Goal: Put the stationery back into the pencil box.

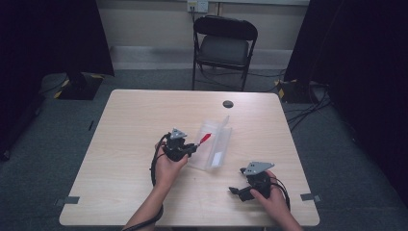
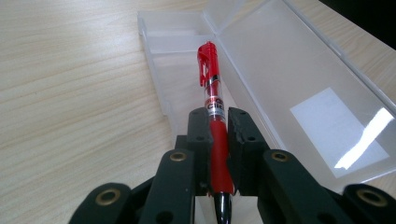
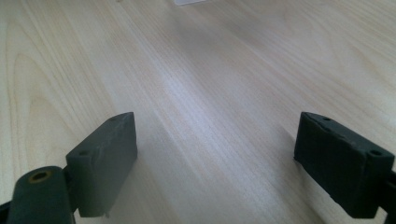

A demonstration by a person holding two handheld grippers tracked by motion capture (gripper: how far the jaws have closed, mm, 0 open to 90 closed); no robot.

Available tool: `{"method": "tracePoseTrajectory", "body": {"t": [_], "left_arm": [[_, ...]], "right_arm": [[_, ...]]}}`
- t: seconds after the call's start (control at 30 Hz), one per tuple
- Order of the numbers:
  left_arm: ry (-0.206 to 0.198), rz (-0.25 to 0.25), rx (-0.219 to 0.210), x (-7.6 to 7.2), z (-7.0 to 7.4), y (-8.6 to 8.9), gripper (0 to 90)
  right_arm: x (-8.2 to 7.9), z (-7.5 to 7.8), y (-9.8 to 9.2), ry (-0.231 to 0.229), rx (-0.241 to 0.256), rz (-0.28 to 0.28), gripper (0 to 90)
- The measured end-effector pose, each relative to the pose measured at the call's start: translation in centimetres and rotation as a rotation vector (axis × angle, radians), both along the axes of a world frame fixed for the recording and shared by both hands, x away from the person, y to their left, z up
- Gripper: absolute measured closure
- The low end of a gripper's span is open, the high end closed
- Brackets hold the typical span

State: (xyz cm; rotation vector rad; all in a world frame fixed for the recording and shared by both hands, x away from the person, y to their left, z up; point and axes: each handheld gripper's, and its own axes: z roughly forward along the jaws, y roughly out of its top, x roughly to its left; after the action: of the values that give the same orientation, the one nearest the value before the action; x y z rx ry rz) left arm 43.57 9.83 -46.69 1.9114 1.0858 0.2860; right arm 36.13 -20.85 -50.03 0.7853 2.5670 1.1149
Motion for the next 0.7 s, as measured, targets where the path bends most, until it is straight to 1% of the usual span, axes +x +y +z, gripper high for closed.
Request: {"method": "tracePoseTrajectory", "body": {"t": [0.03,0.13,0.53,0.7], "left_arm": [[-0.001,0.0,0.005,0.1,-0.1,-0.1,80.1],[0.011,0.014,0.001,0.2,-0.4,-0.2,80.1],[0.027,0.037,-0.007,0.8,-1.1,-0.4,80.0],[0.036,0.036,0.0,1.0,-1.3,-0.6,80.0]], "right_arm": [[0.0,0.0,0.0,0.0,0.0,0.0,12.4],[0.0,0.0,0.0,0.0,0.0,0.0,12.4],[0.0,0.0,0.0,0.0,0.0,0.0,12.4],[0.0,0.0,0.0,0.0,0.0,0.0,12.4]]}}
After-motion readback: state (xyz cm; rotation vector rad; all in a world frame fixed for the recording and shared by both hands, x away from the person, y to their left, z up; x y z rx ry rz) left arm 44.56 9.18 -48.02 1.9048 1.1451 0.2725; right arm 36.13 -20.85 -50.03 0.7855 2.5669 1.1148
